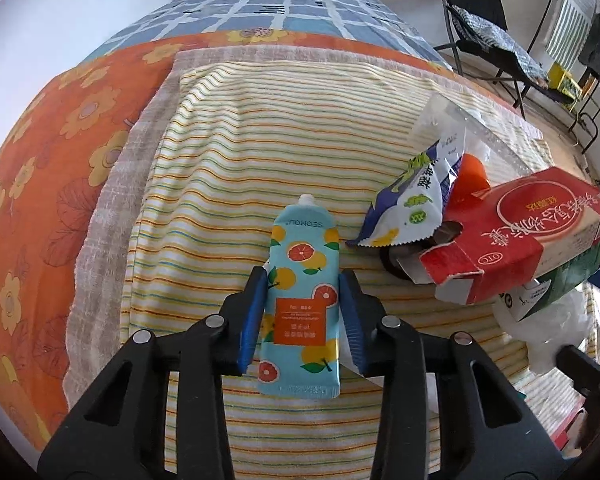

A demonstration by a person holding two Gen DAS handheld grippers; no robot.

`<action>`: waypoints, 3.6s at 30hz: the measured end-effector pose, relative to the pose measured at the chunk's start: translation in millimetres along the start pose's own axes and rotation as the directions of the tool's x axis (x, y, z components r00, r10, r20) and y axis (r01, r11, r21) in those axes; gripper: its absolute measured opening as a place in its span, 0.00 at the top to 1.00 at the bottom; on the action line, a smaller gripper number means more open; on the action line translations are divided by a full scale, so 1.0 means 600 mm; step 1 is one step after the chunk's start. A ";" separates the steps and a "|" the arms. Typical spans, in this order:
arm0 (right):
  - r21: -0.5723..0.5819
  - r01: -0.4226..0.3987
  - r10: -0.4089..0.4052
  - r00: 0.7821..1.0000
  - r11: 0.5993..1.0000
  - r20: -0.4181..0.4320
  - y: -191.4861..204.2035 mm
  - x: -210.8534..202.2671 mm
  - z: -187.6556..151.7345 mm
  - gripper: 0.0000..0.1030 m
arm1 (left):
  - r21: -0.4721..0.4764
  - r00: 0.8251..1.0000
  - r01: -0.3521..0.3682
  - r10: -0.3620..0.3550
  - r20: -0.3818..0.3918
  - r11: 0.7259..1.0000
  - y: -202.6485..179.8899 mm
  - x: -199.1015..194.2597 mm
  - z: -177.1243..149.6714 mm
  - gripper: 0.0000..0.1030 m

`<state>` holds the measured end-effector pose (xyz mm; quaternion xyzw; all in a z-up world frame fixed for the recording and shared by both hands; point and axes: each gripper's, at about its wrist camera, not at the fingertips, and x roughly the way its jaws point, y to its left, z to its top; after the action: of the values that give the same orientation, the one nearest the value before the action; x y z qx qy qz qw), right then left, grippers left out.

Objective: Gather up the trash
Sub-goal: 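Grasp the blue orange-print tube with left tool while right tool grasps the white plastic bag, then lift the tube and bag and carry both tools over the blue basket, then open both tools to drop the tube and bag into the basket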

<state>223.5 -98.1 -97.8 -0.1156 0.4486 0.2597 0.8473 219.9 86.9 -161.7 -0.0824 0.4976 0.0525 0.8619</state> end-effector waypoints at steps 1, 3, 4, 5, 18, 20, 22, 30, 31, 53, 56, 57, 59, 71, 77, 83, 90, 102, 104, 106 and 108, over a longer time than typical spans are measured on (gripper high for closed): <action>-0.014 0.004 -0.004 1.000 1.000 -0.020 0.001 0.007 -0.003 0.21 | -0.014 1.000 0.005 -0.005 0.001 1.000 0.006 -0.002 0.000 0.64; -0.026 0.008 -0.009 0.999 1.000 -0.043 -0.001 0.014 -0.007 0.33 | -0.035 1.000 0.014 -0.014 0.003 0.999 0.013 -0.005 0.000 0.64; -0.023 0.005 -0.007 0.999 1.000 -0.051 -0.004 0.016 -0.010 0.36 | -0.040 1.000 0.014 -0.014 0.006 0.999 0.015 -0.008 0.000 0.64; -0.014 -0.009 0.008 0.998 1.000 -0.056 -0.008 0.015 -0.013 0.43 | -0.043 1.000 0.013 -0.012 0.009 0.999 0.017 -0.009 0.000 0.65; 0.050 -0.101 0.104 0.992 0.994 -0.071 -0.045 -0.029 -0.050 0.81 | -0.057 0.998 0.001 0.003 0.070 0.998 0.037 -0.068 -0.010 0.65; 0.064 -0.110 0.114 0.992 0.992 -0.063 -0.054 -0.046 -0.058 0.81 | -0.062 0.997 0.004 0.001 0.080 0.998 0.042 -0.080 -0.012 0.65; 0.086 -0.137 0.141 0.989 0.987 -0.045 -0.063 -0.064 -0.065 0.81 | -0.069 0.996 0.015 -0.009 0.091 0.997 0.046 -0.095 -0.013 0.65; 0.209 -0.226 0.221 0.974 0.951 0.049 -0.106 -0.142 -0.081 0.81 | -0.050 0.989 0.026 -0.018 0.149 0.998 0.043 -0.164 -0.027 0.65; 0.200 -0.225 0.216 0.974 0.954 0.068 -0.106 -0.155 -0.082 0.81 | -0.051 0.988 0.029 -0.021 0.154 0.998 0.043 -0.172 -0.029 0.65; -0.117 -0.413 0.429 0.868 0.903 0.251 0.062 -0.364 -0.187 0.81 | 0.133 0.968 0.146 -0.169 0.188 0.980 -0.036 -0.353 -0.214 0.65; -0.111 -0.443 0.457 0.857 0.889 0.237 0.071 -0.361 -0.206 0.81 | 0.155 0.966 0.176 -0.201 0.164 0.972 -0.054 -0.358 -0.244 0.65; -0.110 -0.446 0.459 0.858 0.888 0.232 0.073 -0.360 -0.212 0.81 | 0.162 0.966 0.181 -0.206 0.158 0.970 -0.059 -0.358 -0.253 0.65; -0.108 -0.440 0.453 0.865 0.892 0.215 0.078 -0.352 -0.223 0.81 | 0.173 0.965 0.196 -0.221 0.138 0.965 -0.070 -0.355 -0.274 0.65; -0.040 -0.404 0.406 0.913 0.914 0.043 0.110 -0.284 -0.311 0.81 | 0.184 0.972 0.235 -0.231 -0.045 0.954 -0.101 -0.291 -0.400 0.65; -0.024 -0.376 0.375 0.927 0.926 -0.030 0.128 -0.256 -0.340 0.81 | 0.188 0.971 0.230 -0.211 -0.114 0.955 -0.107 -0.263 -0.448 0.64; -0.017 -0.356 0.354 0.932 0.934 -0.077 0.135 -0.232 -0.354 0.80 | 0.203 0.968 0.234 -0.209 -0.138 0.951 -0.115 -0.255 -0.471 0.65; -0.015 -0.341 0.338 0.935 0.940 -0.103 0.140 -0.219 -0.360 0.75 | 0.206 0.969 0.226 -0.199 -0.145 0.952 -0.113 -0.250 -0.472 0.64; -0.014 -0.305 0.302 0.947 0.952 -0.112 0.138 -0.214 -0.353 0.46 | 0.175 0.974 0.200 -0.177 -0.141 0.964 -0.102 -0.246 -0.466 0.42; -0.003 -0.303 0.301 0.947 0.953 -0.113 0.135 -0.213 -0.353 0.45 | 0.171 0.975 0.196 -0.173 -0.141 0.965 -0.100 -0.245 -0.465 0.42; 0.004 -0.298 0.297 0.948 0.954 -0.111 0.131 -0.212 -0.352 0.45 | 0.168 0.976 0.192 -0.170 -0.138 0.967 -0.098 -0.245 -0.464 0.42; 0.020 -0.297 0.297 0.949 0.955 -0.104 0.126 -0.213 -0.350 0.45 | 0.163 0.977 0.189 -0.168 -0.134 0.968 -0.096 -0.246 -0.461 0.42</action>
<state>-23.6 -167.7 -109.8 -0.0588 0.5058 0.3769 0.7737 -78.7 -24.6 -164.8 -0.0537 0.5416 -0.0742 0.8356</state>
